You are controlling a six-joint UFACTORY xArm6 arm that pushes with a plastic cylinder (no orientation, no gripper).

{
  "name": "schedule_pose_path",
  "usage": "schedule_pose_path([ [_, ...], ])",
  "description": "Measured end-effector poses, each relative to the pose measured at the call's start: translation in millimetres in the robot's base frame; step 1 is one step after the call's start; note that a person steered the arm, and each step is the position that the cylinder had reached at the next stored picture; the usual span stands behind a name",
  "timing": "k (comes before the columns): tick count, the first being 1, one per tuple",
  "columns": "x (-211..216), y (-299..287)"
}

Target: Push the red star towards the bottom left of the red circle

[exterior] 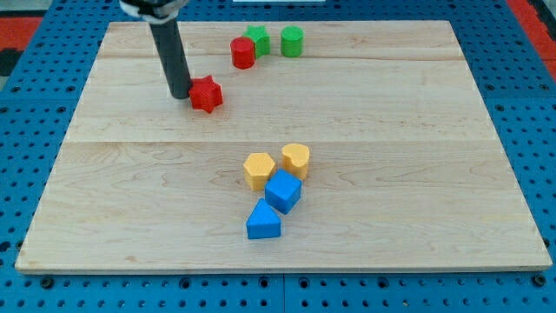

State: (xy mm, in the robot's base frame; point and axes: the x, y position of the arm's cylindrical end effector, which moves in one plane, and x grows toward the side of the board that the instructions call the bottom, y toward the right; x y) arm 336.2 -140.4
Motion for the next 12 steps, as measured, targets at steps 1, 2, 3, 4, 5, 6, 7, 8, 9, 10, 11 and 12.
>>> schedule_pose_path([
  [1, -22.6, 0.0],
  [2, 6.0, -19.3],
  [3, 49.7, -23.6],
  [4, 65.2, 4.3],
  [5, 48.6, 45.1],
  [6, 29.4, 81.6],
  [7, 34.5, 92.4],
  [8, 50.4, 61.4],
  [9, 22.9, 28.7],
  [10, -22.9, 28.8],
  [11, -29.7, 28.8],
  [12, -27.2, 28.8],
])
